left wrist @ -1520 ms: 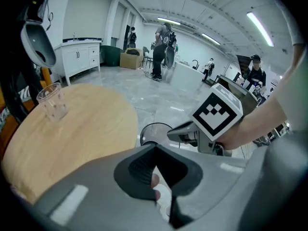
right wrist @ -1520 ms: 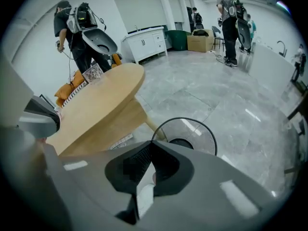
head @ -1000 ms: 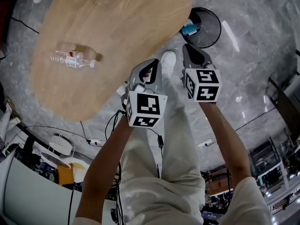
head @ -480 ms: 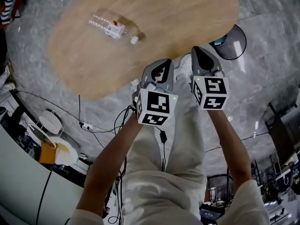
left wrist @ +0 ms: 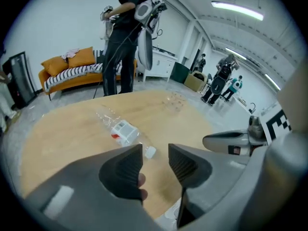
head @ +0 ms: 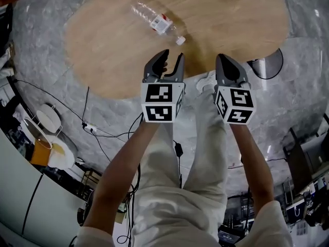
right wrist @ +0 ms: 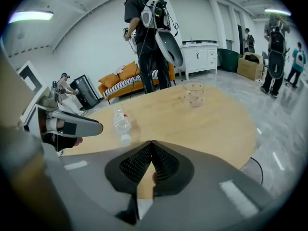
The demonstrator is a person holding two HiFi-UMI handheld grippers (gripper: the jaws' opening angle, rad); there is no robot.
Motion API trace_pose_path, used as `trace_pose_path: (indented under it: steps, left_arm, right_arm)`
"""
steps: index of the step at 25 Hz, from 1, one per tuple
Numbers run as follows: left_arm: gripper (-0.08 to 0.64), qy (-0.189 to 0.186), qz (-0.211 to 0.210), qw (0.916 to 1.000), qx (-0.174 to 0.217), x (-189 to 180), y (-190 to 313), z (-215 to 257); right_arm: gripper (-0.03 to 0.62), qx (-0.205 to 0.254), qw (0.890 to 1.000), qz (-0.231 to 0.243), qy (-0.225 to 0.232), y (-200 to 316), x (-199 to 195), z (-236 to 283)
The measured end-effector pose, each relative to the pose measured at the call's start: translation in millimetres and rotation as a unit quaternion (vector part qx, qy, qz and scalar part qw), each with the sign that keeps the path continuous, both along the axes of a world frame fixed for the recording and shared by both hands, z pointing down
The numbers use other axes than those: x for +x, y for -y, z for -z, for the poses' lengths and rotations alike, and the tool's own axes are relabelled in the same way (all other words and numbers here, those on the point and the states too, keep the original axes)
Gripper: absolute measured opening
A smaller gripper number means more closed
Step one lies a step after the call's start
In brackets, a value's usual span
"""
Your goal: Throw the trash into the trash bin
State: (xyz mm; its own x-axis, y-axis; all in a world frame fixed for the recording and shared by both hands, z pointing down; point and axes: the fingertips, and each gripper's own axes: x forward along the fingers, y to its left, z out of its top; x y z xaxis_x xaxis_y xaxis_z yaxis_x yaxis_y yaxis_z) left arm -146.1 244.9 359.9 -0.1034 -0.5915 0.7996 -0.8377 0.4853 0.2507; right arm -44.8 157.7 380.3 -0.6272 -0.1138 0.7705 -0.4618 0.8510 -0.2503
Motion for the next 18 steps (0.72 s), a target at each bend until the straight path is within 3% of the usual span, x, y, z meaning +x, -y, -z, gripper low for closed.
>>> trace_pose_path:
  steps: [4,6,11,18]
  left_arm:
    - [0.238,-0.026,0.084,0.9961,-0.002,-25.1,-5.8,-11.9]
    - [0.238,-0.036,0.127,0.9913,-0.007,-37.2,-9.2,-19.2]
    - [0.355,-0.068,0.208,0.9757,-0.009,-54.2,-0.4,-39.7]
    - [0.37,-0.049,0.259,0.9624,-0.066,-79.1,1.9,-66.5]
  right_arm:
    - [0.023,-0.001,1.0,0.005,-0.003,-1.2,-10.6,-2.0]
    - [0.023,-0.004,1.0,-0.002,-0.005,-0.2,-13.8,-4.6]
    - [0.023,-0.008,1.0,0.01,-0.009,-0.6,-20.1,-9.5]
    - [0.023,-0.016,1.0,0.012,-0.011,-0.9,-29.0,-7.9]
